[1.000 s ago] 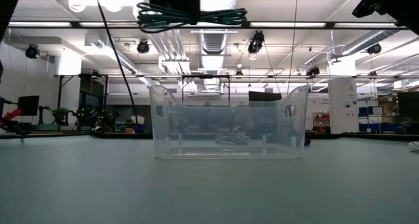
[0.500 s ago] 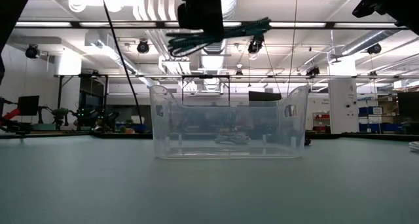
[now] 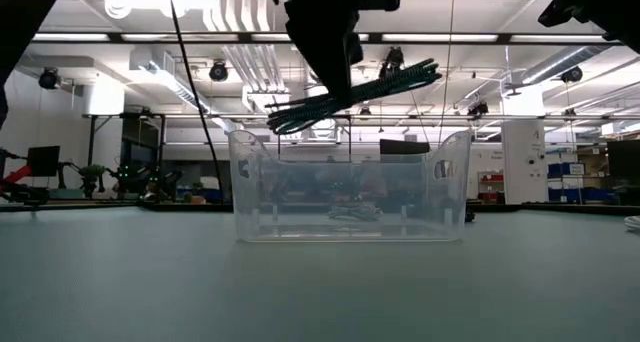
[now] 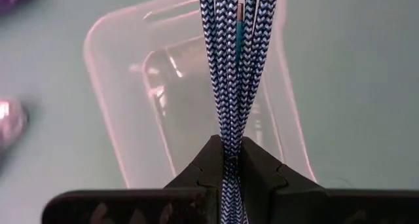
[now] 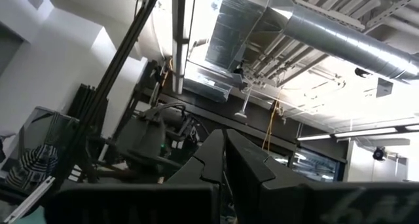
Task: Pick and place USB-C Cables
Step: Put the blue charger cable into the transparent bin
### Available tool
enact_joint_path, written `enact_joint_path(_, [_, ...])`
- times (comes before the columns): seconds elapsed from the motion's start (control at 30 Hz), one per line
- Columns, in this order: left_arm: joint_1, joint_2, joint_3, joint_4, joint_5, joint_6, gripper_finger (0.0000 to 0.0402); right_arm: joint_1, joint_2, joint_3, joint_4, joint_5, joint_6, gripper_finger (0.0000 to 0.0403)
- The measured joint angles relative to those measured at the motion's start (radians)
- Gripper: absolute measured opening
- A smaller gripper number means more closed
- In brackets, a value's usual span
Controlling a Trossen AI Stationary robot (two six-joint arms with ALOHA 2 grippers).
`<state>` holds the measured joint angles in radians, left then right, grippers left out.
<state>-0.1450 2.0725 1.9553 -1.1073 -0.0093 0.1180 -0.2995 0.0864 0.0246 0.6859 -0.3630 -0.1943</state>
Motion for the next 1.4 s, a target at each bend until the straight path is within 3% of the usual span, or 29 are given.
enact_joint_path(0.67, [-0.013,-0.001,-0.062,0.054,-0.082,0.054,0.0012,0.000,0.000,0.000,-0.001,0.000,0.000,0.0009])
enact_joint_path(1.4, [-0.006,0.002,-0.129,0.157,-0.086,-0.001,0.0012,0.000,0.000,0.000,-0.002,0.000,0.000,0.0009])
